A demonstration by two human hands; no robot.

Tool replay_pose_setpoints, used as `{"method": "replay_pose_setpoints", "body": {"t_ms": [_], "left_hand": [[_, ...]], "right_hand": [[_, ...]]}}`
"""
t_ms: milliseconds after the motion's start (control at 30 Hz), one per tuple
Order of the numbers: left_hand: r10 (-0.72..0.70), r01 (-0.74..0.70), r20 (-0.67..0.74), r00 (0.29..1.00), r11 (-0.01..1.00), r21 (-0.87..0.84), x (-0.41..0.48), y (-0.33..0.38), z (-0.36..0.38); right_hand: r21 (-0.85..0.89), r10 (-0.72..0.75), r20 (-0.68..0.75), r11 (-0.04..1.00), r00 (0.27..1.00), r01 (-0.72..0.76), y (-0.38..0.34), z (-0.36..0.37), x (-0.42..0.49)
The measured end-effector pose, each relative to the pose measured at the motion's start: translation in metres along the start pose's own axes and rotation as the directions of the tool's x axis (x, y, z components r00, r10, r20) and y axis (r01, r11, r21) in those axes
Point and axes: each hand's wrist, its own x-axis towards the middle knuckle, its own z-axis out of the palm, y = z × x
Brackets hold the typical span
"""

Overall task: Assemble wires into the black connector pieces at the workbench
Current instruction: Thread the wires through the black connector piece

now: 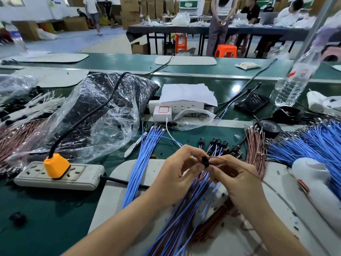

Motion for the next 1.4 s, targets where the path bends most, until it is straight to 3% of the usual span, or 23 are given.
{"method": "replay_pose_setpoints", "body": {"t_ms": [200, 300, 367, 400, 467, 567, 633, 700, 767, 800, 867, 933, 1000, 1133, 1300, 1400], "left_hand": [[0.099, -0.085, -0.080, 0.992, 0.983, 0.165, 0.003, 0.001, 0.000], [0.012, -0.017, -0.173, 0.985, 1.000, -0.026, 0.003, 0.004, -0.002], [-0.075, 0.023, -0.315, 0.946, 0.986, -0.166, 0.008, 0.003, -0.010], [-0.155, 0.049, -0.402, 0.903, 0.964, -0.262, 0.012, 0.001, -0.016], [-0.376, 0.055, -0.521, 0.766, 0.846, -0.530, 0.020, -0.003, -0.030], [-0.638, -0.017, -0.500, 0.585, 0.607, -0.794, 0.027, -0.009, -0.047], [-0.685, -0.026, -0.477, 0.551, 0.557, -0.830, 0.028, -0.011, -0.049], [-0.657, -0.012, -0.471, 0.589, 0.575, -0.818, 0.028, -0.008, -0.046], [-0.566, 0.024, -0.442, 0.696, 0.633, -0.773, 0.025, -0.003, -0.040], [-0.488, 0.037, -0.410, 0.771, 0.676, -0.736, 0.023, 0.001, -0.035], [-0.288, 0.061, -0.321, 0.902, 0.821, -0.567, 0.017, 0.007, -0.027], [-0.139, 0.080, -0.207, 0.968, 0.959, -0.273, 0.009, 0.011, -0.016], [-0.100, 0.092, -0.096, 0.990, 0.992, -0.085, 0.003, 0.013, -0.006], [-0.069, 0.070, -0.063, 0.996, 0.997, 0.022, 0.001, 0.012, -0.004], [-0.183, 0.105, -0.336, 0.924, 0.965, -0.238, 0.009, 0.006, -0.011], [-0.073, 0.046, -0.324, 0.943, 0.995, -0.091, 0.005, 0.006, -0.010]], "right_hand": [[-0.182, -0.137, 0.049, 0.973, 0.989, 0.144, -0.002, 0.003, -0.001], [-0.185, -0.094, 0.122, 0.976, 0.988, 0.116, -0.004, 0.006, 0.002], [-0.085, 0.075, 0.272, 0.995, 0.959, -0.053, -0.007, -0.002, 0.004], [0.000, 0.172, 0.396, 0.982, 0.902, -0.187, -0.008, -0.009, 0.004], [0.091, 0.241, 0.660, 0.915, 0.711, -0.394, -0.011, -0.028, 0.004], [0.064, 0.140, 0.881, 0.911, 0.453, -0.407, -0.015, -0.051, 0.005], [0.090, 0.056, 0.939, 0.912, 0.341, -0.400, -0.019, -0.056, 0.006], [0.136, -0.007, 0.953, 0.904, 0.303, -0.406, -0.020, -0.055, 0.008], [0.180, -0.022, 0.938, 0.884, 0.345, -0.432, -0.019, -0.049, 0.007], [0.195, 0.006, 0.913, 0.871, 0.408, -0.450, -0.019, -0.043, 0.007], [0.210, 0.131, 0.757, 0.879, 0.640, -0.428, -0.016, -0.026, 0.004], [0.197, 0.221, 0.458, 0.919, 0.861, -0.340, -0.011, -0.007, 0.001], [0.191, 0.162, 0.231, 0.959, 0.959, -0.208, -0.007, 0.006, 0.000], [0.055, 0.065, 0.149, 0.996, 0.987, -0.074, -0.003, 0.006, 0.000], [0.006, 0.167, 0.360, 0.983, 0.918, -0.182, -0.007, -0.004, 0.004], [-0.025, 0.206, 0.340, 0.977, 0.918, -0.210, -0.007, -0.004, 0.005]]}}
